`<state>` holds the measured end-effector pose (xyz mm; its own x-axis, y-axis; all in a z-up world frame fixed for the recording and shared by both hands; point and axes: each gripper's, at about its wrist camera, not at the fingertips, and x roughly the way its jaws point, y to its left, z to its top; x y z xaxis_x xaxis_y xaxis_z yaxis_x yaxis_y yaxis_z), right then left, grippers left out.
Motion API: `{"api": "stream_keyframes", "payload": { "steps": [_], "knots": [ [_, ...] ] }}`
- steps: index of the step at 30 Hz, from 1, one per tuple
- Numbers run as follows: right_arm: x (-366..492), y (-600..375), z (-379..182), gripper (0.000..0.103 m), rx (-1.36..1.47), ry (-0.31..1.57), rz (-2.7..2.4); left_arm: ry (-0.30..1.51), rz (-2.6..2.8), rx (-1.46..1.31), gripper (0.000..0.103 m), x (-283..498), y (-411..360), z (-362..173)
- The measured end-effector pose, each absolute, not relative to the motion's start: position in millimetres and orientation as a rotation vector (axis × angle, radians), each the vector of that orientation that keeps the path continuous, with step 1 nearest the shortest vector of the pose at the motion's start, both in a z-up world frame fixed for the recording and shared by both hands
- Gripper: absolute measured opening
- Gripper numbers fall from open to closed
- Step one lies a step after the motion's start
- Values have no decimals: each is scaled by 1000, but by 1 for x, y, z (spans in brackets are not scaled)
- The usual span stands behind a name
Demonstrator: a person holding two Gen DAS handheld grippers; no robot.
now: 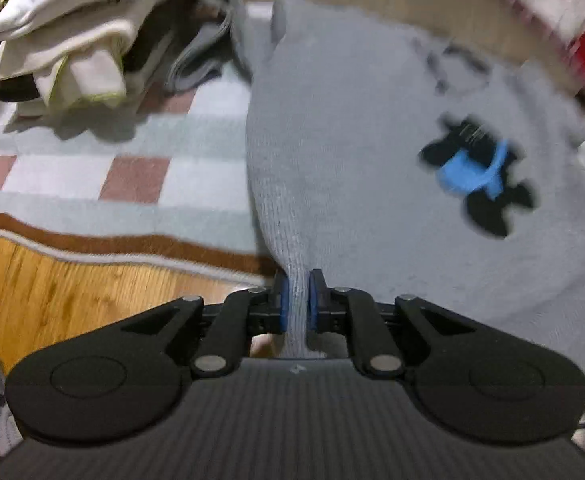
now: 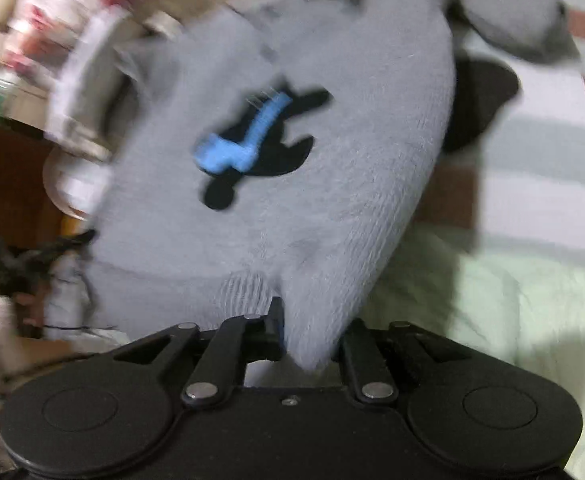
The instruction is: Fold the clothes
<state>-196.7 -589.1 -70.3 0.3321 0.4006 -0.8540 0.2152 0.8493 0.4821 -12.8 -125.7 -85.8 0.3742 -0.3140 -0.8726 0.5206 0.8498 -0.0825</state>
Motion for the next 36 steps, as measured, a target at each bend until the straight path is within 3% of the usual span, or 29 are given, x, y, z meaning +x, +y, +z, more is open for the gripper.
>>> {"api": "stream_keyframes", "payload": {
  "steps": [2, 3, 8, 16, 24, 29, 32, 35, 36],
  "knots": [
    [-196, -582, -64, 33, 503, 1233, 103, 1033, -544, 222, 11, -12, -131, -77],
    [-196, -579, -56, 37, 464, 1210, 98, 1016, -564, 211, 17, -12, -131, -68],
    [-207, -598, 2, 38, 438, 970, 57, 898, -603, 257, 29, 1, -142, -13],
    [-230, -699, 36, 40, 901, 395, 29, 756, -779, 312, 31, 1, -236, 74],
    [-212, -731, -17, 41, 991, 372, -211, 717, -998, 699, 40, -48, -372, 122],
    [-210, -758, -63, 41, 1073, 357, -363, 670, -995, 784, 41, -34, -451, 97],
    [-209, -774, -91, 40, 1121, 348, -456, 636, -1058, 794, 40, -25, -513, 55],
    [-207, -791, -118, 19, 1170, 342, -542, 595, -1142, 733, 34, -26, -572, 7],
    [-205, -797, -125, 19, 1191, 349, -554, 581, -1169, 712, 31, -27, -592, -9]
  ]
}}
